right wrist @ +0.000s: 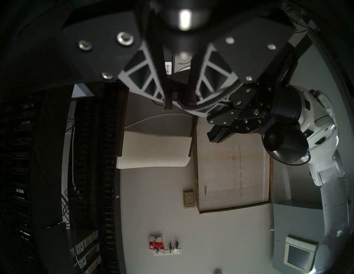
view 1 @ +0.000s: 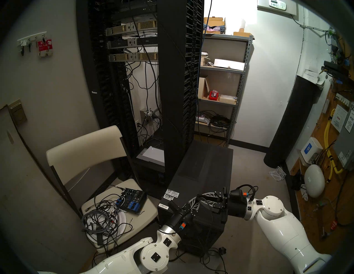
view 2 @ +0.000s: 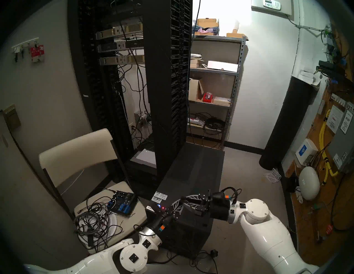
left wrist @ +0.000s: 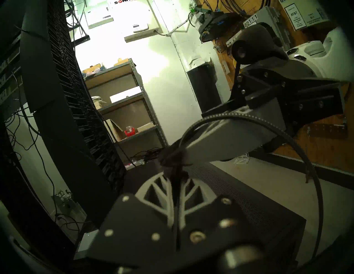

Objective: Insert the cable into the workstation's USB slot

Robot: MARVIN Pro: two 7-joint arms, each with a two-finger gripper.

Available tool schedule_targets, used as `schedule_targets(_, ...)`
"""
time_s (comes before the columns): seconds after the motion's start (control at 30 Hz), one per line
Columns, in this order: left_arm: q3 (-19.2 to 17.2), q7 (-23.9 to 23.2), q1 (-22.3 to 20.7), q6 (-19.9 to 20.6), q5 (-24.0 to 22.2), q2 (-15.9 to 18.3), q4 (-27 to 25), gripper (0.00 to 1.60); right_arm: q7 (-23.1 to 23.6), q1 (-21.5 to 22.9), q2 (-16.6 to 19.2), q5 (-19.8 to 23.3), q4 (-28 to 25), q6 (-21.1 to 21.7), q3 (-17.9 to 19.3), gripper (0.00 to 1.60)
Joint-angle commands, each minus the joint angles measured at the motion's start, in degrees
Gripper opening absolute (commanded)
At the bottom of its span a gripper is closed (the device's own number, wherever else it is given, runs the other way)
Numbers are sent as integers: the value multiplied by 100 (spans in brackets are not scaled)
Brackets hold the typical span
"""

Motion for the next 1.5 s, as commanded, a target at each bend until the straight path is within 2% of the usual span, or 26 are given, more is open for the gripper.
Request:
schedule_targets(0.0, -29, 4, -66, -78, -41, -69, -157, 0, -14, -6, -35, -26, -59, -118, 7, 11)
schedule_targets(0.03, -23, -9, -67, -79, -44, -66, -157, 0, -42, -10, -52, -41, -69, -141, 15, 0)
schedule_targets(0.53, 162, -328, -148, -47, -235, 12, -142, 0, 116, 139, -159, 269, -46, 109, 117, 0)
schedule_targets(0.6, 180, -333, -158, 6, -227, 29, -158, 13, 136, 150, -163, 256, -37, 152, 116, 0)
schedule_targets(0.63, 180, -333, -158, 6, -227, 29, -158, 13, 136, 150, -163, 256, -37, 152, 116, 0)
schedule_targets(0.7, 177, -336, -148, 53, -247, 61, -179, 33, 151, 163, -154, 221, -13, 168, 117, 0)
schedule_targets(0.73, 146, -313, -112, 52, -248, 85, -178, 69, 173, 170, -160, 231, 8, 182, 143, 0)
schedule_targets(0.8, 133, -315, -103, 60, -267, 111, -179, 75, 181, 173, -158, 232, 10, 190, 153, 0)
schedule_targets(0.83, 113, -320, -87, 38, -300, 165, -172, 104, 188, 174, -154, 228, 6, 203, 181, 0)
schedule_targets(0.87, 107, -327, -71, 70, -309, 209, -189, 114, 189, 171, -150, 227, -4, 214, 197, 0)
schedule_targets(0.9, 98, -324, -54, 61, -325, 236, -193, 154, 172, 160, -151, 221, -18, 223, 214, 0)
schedule_targets(0.93, 95, -360, -40, 72, -351, 292, -212, 160, 182, 164, -146, 215, -10, 226, 226, 0)
schedule_targets(1.23, -101, -220, 232, 4, -466, 673, -318, 160, 203, 279, -120, 94, 85, 304, 253, 0)
schedule_targets(1.47, -584, 211, 509, -136, -801, 1020, -627, 160, 206, 476, -131, -158, 273, 355, 131, 0)
